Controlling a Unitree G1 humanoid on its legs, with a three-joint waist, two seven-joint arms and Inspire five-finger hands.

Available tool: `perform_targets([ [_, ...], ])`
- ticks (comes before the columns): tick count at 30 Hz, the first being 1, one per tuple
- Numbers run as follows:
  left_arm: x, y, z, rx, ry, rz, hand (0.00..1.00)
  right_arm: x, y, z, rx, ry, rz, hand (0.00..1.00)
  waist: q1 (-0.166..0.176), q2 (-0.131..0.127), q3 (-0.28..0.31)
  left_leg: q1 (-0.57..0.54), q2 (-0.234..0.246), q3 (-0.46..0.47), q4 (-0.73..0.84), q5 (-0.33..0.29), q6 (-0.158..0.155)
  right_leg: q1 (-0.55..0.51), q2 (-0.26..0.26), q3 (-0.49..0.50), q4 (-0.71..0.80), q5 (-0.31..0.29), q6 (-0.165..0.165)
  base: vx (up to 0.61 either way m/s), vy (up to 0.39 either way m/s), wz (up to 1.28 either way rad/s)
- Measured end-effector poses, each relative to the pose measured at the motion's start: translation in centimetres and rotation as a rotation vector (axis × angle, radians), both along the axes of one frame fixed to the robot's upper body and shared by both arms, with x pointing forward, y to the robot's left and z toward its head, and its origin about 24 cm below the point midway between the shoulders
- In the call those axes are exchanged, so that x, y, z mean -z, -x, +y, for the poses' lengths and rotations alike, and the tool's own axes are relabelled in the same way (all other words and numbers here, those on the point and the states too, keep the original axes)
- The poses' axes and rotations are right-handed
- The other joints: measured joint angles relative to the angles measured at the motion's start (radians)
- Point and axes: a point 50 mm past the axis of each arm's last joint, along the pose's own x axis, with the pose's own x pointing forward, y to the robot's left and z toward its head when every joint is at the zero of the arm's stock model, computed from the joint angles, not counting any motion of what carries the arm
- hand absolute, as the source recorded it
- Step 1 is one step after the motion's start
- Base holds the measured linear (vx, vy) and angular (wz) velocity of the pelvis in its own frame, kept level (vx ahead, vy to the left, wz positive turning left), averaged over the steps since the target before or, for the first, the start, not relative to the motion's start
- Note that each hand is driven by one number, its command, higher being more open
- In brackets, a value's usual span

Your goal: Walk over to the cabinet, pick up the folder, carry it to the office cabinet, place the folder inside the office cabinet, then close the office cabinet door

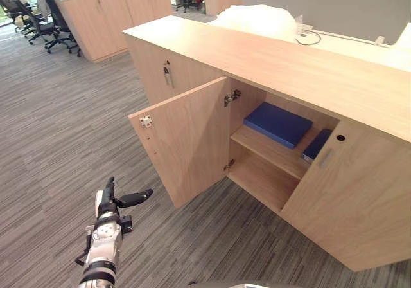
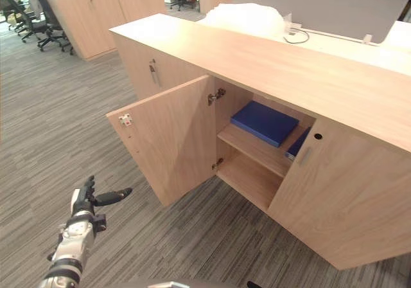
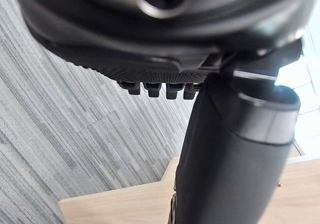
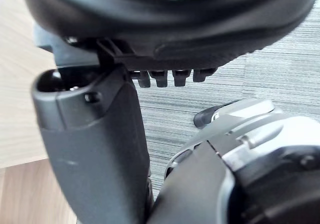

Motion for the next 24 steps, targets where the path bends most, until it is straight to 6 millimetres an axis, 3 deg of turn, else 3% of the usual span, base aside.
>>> perform_targets([
  [4,-0.9,-1.0,2.1,-0.032,-0.025,0.017,1.00,0.0,0.3,0.1,0.015,-0.009,0.001,1.00,-0.004,-0.006,-0.002,0.002,0.007,0.000,0.000,-0.002,-0.004,-0.002,0.010,0.020,-0.007,0.002,-0.004,-0.05,-0.004,-0.09],
  [10,-3.4,-2.6,4.6,-0.030,-0.099,0.018,1.00,0.4,1.3,0.9,0.113,-0.056,0.015,1.00,0.001,-0.041,-0.021,0.001,0.005,0.020,0.006,-0.008,-0.007,-0.005,0.014,0.051,-0.029,0.013,-0.011,0.07,-0.003,-0.12],
  [14,-4.3,-4.8,3.9,0.025,-0.094,0.013,1.00,0.4,1.5,1.1,0.147,-0.072,0.009,1.00,-0.003,-0.034,-0.019,0.012,0.023,0.019,0.007,-0.008,-0.007,-0.004,0.032,0.082,-0.039,0.035,-0.041,0.06,-0.026,-0.20],
  [20,-5.3,-7.0,2.6,0.103,-0.072,0.005,1.00,0.3,1.6,0.5,0.140,-0.060,0.003,1.00,-0.028,-0.018,-0.017,0.024,0.055,0.025,0.007,-0.008,-0.007,-0.018,0.058,0.114,-0.025,0.046,-0.053,-0.02,-0.057,-0.18],
  [24,-5.5,-6.9,3.2,0.092,-0.071,0.017,1.00,0.2,1.7,-0.2,0.136,-0.042,0.005,1.00,-0.032,-0.003,-0.008,0.025,0.067,0.026,0.007,-0.008,-0.008,-0.037,0.065,0.133,-0.008,0.048,-0.055,-0.07,-0.031,-0.16],
])
